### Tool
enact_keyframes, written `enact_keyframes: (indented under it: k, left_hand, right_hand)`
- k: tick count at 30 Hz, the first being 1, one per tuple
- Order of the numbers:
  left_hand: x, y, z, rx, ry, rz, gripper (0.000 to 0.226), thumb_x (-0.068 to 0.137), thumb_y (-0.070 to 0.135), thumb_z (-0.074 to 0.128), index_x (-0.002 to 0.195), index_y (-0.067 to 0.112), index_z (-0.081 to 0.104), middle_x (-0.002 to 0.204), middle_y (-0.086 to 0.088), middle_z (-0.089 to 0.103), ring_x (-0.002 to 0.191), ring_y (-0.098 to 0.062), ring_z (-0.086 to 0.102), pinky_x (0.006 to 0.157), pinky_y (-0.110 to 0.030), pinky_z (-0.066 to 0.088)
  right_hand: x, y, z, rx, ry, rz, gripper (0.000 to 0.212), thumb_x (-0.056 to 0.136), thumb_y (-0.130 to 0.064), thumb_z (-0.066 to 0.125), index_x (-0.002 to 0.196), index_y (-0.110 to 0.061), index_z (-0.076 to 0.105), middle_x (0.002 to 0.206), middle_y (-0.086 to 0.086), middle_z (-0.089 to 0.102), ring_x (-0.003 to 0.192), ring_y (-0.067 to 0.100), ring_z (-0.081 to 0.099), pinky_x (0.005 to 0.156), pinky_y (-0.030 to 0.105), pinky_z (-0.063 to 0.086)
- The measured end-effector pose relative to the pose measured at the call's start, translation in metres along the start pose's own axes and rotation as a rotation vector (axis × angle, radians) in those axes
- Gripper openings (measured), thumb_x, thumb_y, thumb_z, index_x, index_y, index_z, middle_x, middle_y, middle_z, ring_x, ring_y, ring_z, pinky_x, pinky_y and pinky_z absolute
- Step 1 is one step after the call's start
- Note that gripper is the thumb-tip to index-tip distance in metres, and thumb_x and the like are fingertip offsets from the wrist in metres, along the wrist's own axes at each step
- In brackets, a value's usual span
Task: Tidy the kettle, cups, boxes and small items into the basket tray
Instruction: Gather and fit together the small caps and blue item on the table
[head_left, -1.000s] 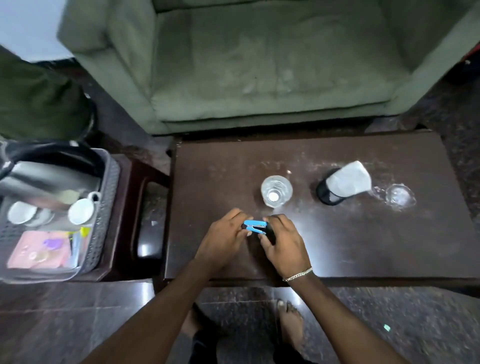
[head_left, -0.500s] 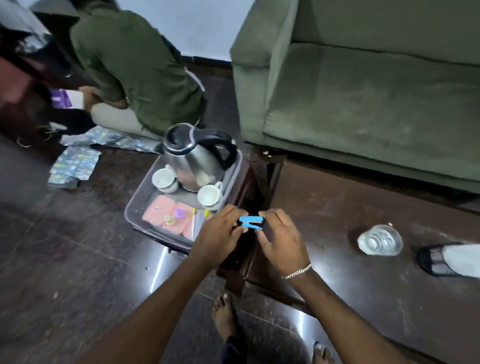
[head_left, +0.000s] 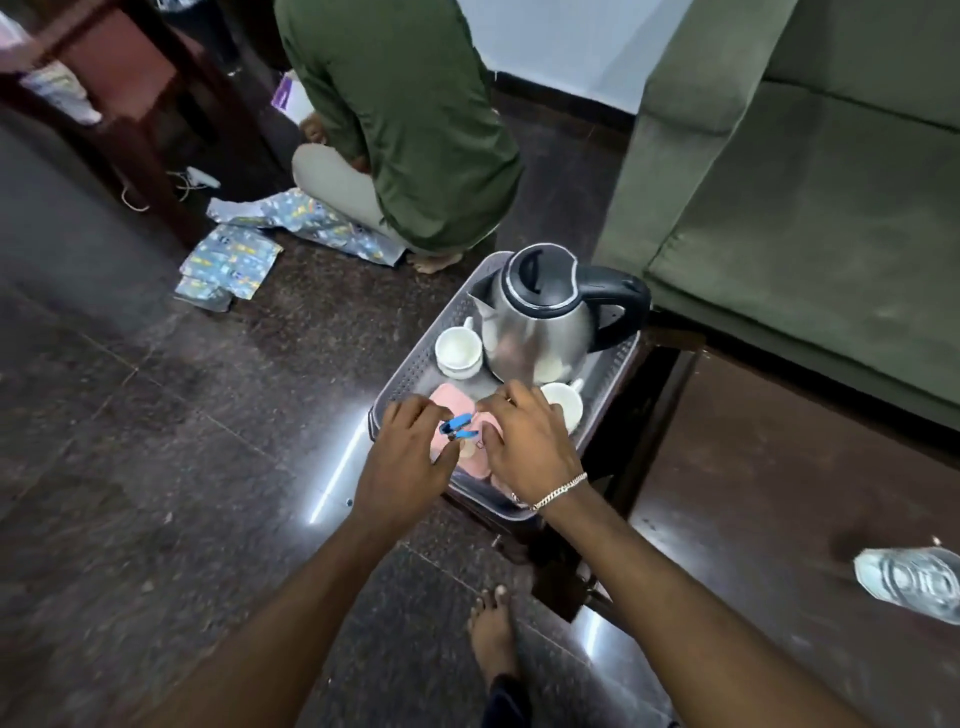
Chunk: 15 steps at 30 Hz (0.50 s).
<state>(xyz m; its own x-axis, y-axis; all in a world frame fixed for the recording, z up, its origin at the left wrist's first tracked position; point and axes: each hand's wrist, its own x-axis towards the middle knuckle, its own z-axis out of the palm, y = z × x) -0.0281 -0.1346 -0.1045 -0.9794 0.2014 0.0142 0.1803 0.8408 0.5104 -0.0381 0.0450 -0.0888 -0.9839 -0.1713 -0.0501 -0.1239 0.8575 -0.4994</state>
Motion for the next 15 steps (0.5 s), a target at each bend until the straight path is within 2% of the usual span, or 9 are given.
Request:
enact_keyframes:
  k: [6, 10, 13, 15]
  left_hand:
    - [0.014, -0.029, 0.004, -0.035, 0.003, -0.035, 0.029, 0.090, 0.012, 0.074, 0.118, 0.011, 0.068, 0.118, -0.004, 0.065, 0.111, -0.027, 0.052, 0.098, -0.046, 0.049]
    - [0.021, -0.039, 0.007, -0.052, -0.004, -0.030, 0.029, 0.090, 0.014, 0.076, 0.118, 0.013, 0.069, 0.113, -0.001, 0.068, 0.108, -0.024, 0.049, 0.094, -0.046, 0.051]
    - [0.027, -0.042, 0.009, -0.051, -0.015, -0.053, 0.031, 0.088, 0.016, 0.077, 0.117, 0.015, 0.069, 0.111, 0.000, 0.070, 0.108, -0.023, 0.045, 0.094, -0.046, 0.051]
    - [0.031, -0.044, 0.011, -0.009, -0.021, -0.056, 0.030, 0.084, 0.017, 0.078, 0.113, 0.015, 0.070, 0.108, -0.001, 0.069, 0.107, -0.023, 0.043, 0.094, -0.046, 0.051]
  right_hand:
    - [0.036, -0.013, 0.022, -0.020, -0.070, 0.032, 0.031, 0.091, -0.022, 0.057, 0.121, -0.024, 0.066, 0.119, -0.002, 0.059, 0.113, 0.025, 0.055, 0.089, 0.044, 0.041]
    - [0.046, -0.012, 0.029, -0.030, -0.166, 0.059, 0.033, 0.090, -0.025, 0.055, 0.122, -0.026, 0.064, 0.123, -0.004, 0.063, 0.120, 0.021, 0.056, 0.092, 0.043, 0.040]
    - [0.050, -0.012, 0.033, -0.057, -0.204, 0.064, 0.034, 0.088, -0.033, 0.047, 0.117, -0.026, 0.063, 0.116, -0.002, 0.069, 0.114, 0.026, 0.061, 0.087, 0.043, 0.036]
    - [0.053, -0.013, 0.037, -0.057, -0.209, 0.074, 0.032, 0.086, -0.032, 0.049, 0.115, -0.027, 0.063, 0.114, -0.002, 0.071, 0.111, 0.026, 0.062, 0.085, 0.043, 0.034]
